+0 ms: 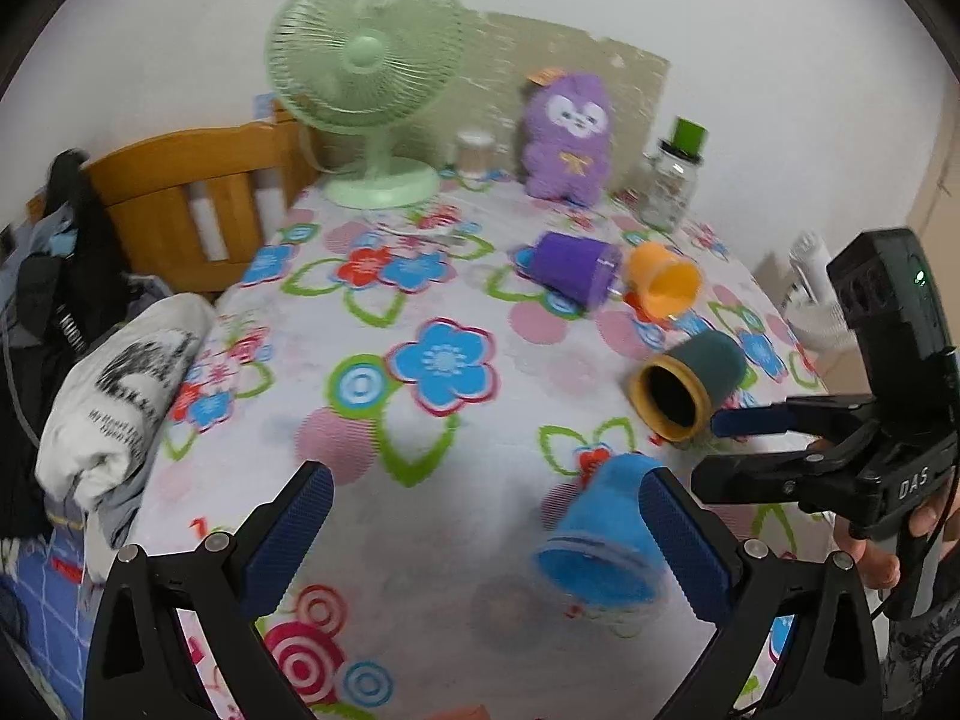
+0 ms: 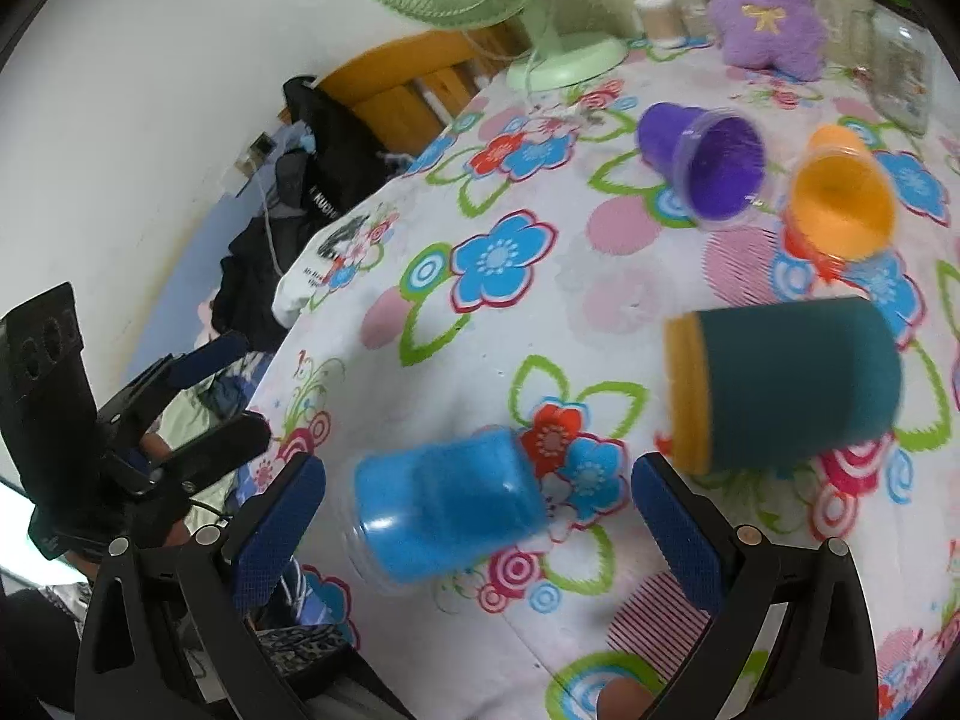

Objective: Flip cup upside down
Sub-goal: 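Pass the blue cup from the right gripper into the left gripper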

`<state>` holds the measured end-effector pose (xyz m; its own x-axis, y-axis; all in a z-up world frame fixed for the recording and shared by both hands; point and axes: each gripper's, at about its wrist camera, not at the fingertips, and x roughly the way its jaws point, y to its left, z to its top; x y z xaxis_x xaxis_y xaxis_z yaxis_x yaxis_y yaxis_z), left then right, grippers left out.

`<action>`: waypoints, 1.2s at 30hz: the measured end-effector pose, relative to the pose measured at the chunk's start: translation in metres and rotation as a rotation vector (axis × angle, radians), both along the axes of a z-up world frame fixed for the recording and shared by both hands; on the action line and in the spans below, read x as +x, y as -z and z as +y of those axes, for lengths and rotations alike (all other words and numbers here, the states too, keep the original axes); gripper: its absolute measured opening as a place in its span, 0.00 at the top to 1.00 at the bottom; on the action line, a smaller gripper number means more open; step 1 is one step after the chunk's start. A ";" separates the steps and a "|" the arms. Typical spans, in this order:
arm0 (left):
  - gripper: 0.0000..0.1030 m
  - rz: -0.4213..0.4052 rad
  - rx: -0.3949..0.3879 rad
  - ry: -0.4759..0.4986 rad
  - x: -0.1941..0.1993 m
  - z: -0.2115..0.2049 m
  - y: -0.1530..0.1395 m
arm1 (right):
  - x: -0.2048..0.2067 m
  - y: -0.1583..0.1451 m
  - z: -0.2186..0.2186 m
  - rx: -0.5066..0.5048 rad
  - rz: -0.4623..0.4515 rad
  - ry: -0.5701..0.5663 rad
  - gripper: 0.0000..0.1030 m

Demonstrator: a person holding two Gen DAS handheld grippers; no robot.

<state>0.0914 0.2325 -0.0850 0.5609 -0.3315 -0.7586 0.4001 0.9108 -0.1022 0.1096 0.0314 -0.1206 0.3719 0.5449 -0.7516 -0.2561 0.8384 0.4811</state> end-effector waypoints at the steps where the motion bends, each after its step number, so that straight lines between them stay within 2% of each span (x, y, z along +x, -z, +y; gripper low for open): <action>1: 0.00 0.004 0.008 0.025 0.002 -0.006 0.001 | -0.004 -0.001 -0.004 -0.001 -0.009 0.018 0.00; 6: 0.00 -0.026 0.117 0.177 0.007 -0.042 0.010 | -0.038 -0.002 -0.034 0.044 -0.072 0.109 0.00; 16: 0.00 0.104 0.318 0.456 0.010 -0.102 0.042 | -0.090 0.025 -0.062 0.079 -0.059 0.191 0.00; 21: 0.00 0.214 0.432 0.528 0.016 -0.127 0.062 | -0.100 0.030 -0.062 0.089 -0.067 0.201 0.00; 24: 0.01 0.241 0.453 0.540 0.022 -0.135 0.067 | -0.105 0.031 -0.061 0.108 -0.072 0.200 0.00; 26: 0.07 0.279 0.467 0.545 0.025 -0.139 0.072 | -0.107 0.031 -0.061 0.113 -0.074 0.202 0.00; 28: 0.26 0.314 0.508 0.532 0.026 -0.142 0.078 | -0.109 0.030 -0.063 0.121 -0.077 0.208 0.00; 32: 0.46 0.332 0.547 0.526 0.024 -0.145 0.087 | -0.111 0.029 -0.072 0.148 -0.084 0.233 0.00; 36: 0.46 0.310 0.523 0.505 0.021 -0.140 0.079 | -0.114 0.025 -0.074 0.145 -0.095 0.242 0.00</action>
